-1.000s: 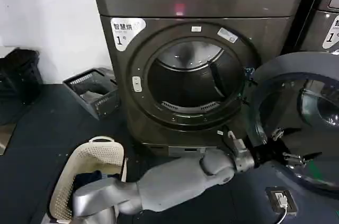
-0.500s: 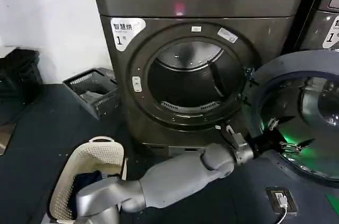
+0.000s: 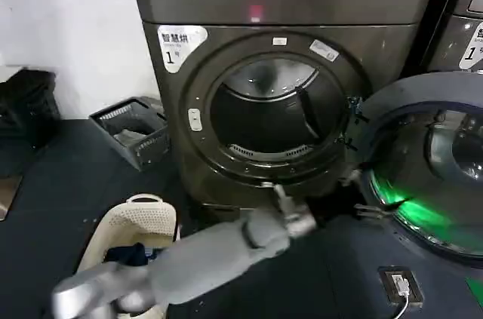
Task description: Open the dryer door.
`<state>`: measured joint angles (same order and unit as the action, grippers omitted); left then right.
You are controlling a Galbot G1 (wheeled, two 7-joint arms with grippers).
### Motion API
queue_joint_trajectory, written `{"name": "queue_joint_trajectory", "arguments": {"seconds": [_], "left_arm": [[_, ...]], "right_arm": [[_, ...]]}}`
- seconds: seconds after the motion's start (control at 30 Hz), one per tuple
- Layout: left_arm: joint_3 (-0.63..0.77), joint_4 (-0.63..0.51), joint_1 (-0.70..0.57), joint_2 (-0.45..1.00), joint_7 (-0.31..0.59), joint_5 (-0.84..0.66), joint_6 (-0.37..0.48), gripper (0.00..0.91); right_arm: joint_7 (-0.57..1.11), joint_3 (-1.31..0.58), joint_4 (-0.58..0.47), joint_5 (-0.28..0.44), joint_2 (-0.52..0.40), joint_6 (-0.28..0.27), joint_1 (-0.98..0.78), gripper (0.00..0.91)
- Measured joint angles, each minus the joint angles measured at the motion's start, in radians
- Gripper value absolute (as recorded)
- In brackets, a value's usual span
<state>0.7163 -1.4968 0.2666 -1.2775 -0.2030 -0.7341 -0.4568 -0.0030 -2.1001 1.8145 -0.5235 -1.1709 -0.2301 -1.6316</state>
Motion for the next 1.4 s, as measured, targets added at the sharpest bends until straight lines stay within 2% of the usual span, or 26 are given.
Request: {"name": "queue_joint_trajectory", "arguments": {"seconds": [0.13,0.3,0.57,0.7,0.9,1.07,1.4], "left_arm": [[-0.022,-0.120,0.016,0.137,0.024,-0.006,0.052,0.907],[-0.055,-0.255,0.021,0.341,0.061,-0.012,0.121,0.907],[-0.038,-0.389,0.021,0.653,0.043,-0.051,0.143,0.907],[-0.016,-0.405,0.010,0.799,0.022,-0.027,0.153,0.907],[0.009,-0.416,-0.014,0.978,0.004,0.035,0.259,0.907],[0.028,-0.399,-0.019,1.089,-0.104,0.106,0.311,0.907],[0.044,-0.279,-0.017,1.224,-0.255,0.305,0.329,0.907]], "right_arm": [[-0.026,-0.021,-0.012,0.002,0.016,0.005,0.012,0.907],[0.024,-0.040,-0.016,0.016,0.021,-0.007,0.031,0.907],[0.040,-0.043,-0.027,0.091,0.041,0.021,0.061,0.907],[0.042,-0.043,-0.034,0.121,0.055,0.045,0.069,0.907],[0.039,-0.037,-0.052,0.143,0.071,0.057,0.086,0.907],[0.033,-0.014,-0.052,0.154,0.082,0.060,0.104,0.907],[0.031,0.019,-0.063,0.164,0.089,0.070,0.131,0.907]]}}
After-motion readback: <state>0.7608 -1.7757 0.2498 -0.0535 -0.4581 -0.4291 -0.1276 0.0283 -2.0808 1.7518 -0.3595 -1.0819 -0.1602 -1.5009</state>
